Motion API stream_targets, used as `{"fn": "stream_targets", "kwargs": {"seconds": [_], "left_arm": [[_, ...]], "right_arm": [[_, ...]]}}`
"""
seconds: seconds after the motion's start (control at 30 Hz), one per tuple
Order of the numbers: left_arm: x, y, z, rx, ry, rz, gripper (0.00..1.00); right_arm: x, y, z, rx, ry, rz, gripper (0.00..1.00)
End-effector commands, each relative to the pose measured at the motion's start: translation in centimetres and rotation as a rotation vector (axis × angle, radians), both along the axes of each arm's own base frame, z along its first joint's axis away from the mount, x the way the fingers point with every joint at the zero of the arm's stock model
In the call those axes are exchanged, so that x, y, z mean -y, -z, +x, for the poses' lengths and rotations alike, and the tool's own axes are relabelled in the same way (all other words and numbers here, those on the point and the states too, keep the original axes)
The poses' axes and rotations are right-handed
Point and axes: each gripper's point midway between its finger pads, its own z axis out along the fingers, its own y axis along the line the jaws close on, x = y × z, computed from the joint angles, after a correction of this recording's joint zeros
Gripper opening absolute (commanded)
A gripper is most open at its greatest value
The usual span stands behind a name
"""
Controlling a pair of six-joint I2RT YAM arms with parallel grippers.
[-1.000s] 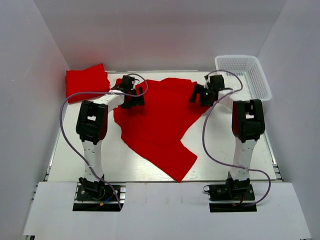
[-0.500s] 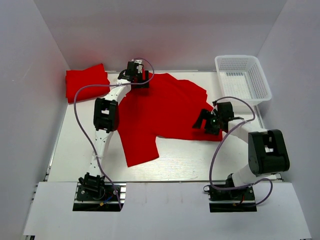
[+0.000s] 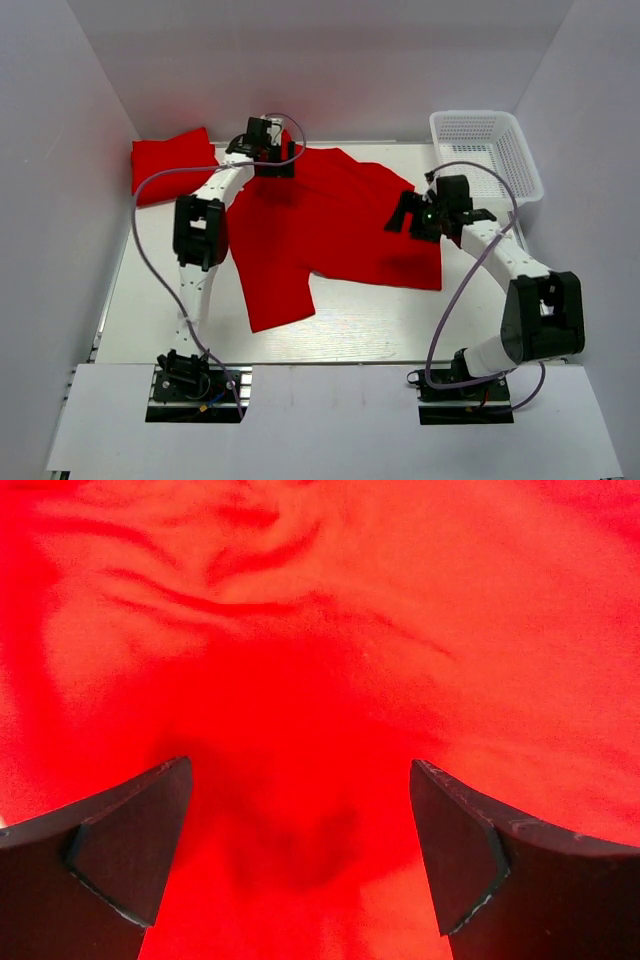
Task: Fold and stack the t-shirts
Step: Flatten out the tshirt
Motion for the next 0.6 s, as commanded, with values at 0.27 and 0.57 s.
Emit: {"fn": "stream_targets", "kwargs": {"seconds": [0.27,0.57], "left_arm": [[-5.0,-8.4,-22.9,-0.167,-0.272,-0.118,1.00],[-4.6,-0.9,-43.2,-0.611,-0.255,-0.260,1.00]], "right_arm": [[6.0,-2.3,-3.3,0.064,0.344,-0.108,0.90],[9.0,0.5,-7.2,-0.032,0.432,-0.212,0.90]]}}
